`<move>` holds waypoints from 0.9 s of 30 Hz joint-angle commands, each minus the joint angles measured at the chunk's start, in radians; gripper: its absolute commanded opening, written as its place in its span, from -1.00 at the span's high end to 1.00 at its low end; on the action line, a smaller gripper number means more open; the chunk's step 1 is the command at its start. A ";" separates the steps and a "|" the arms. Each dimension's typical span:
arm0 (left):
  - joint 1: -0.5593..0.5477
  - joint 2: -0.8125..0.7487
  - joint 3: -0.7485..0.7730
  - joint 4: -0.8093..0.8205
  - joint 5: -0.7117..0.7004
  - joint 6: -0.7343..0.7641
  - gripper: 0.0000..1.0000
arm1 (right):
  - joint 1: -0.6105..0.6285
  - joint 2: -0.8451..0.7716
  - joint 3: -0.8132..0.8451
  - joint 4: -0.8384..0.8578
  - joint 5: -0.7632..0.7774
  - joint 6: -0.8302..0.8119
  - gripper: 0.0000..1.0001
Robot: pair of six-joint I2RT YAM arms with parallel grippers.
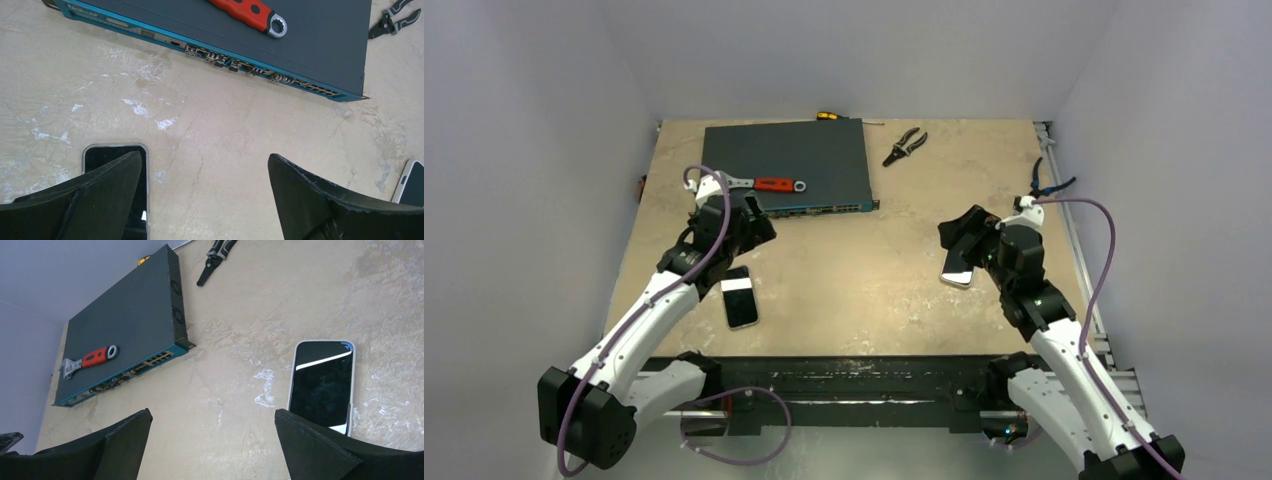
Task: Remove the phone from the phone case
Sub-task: Move the phone to the center of the board.
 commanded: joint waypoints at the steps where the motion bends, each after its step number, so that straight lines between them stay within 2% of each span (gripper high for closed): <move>1: 0.001 -0.023 -0.020 0.029 0.036 0.036 -0.96 | -0.001 -0.001 0.064 0.001 0.004 -0.050 -0.98; 8: 0.001 -0.066 0.005 0.027 0.061 0.074 -0.95 | -0.001 0.087 0.106 -0.033 0.037 -0.037 -0.98; 14: 0.001 -0.086 -0.008 0.037 0.108 0.071 -0.91 | -0.002 0.155 0.119 0.023 0.125 0.067 -0.95; 17: 0.001 -0.090 -0.018 0.041 0.123 0.065 -0.90 | -0.053 0.274 0.172 0.006 0.179 0.089 -0.90; 20: 0.001 -0.095 -0.029 0.045 0.143 0.063 -0.90 | -0.150 0.384 0.215 -0.009 0.156 0.095 -0.85; 27: 0.001 -0.120 -0.098 0.105 0.241 -0.005 -0.86 | -0.175 0.546 0.198 0.001 0.216 0.077 -0.82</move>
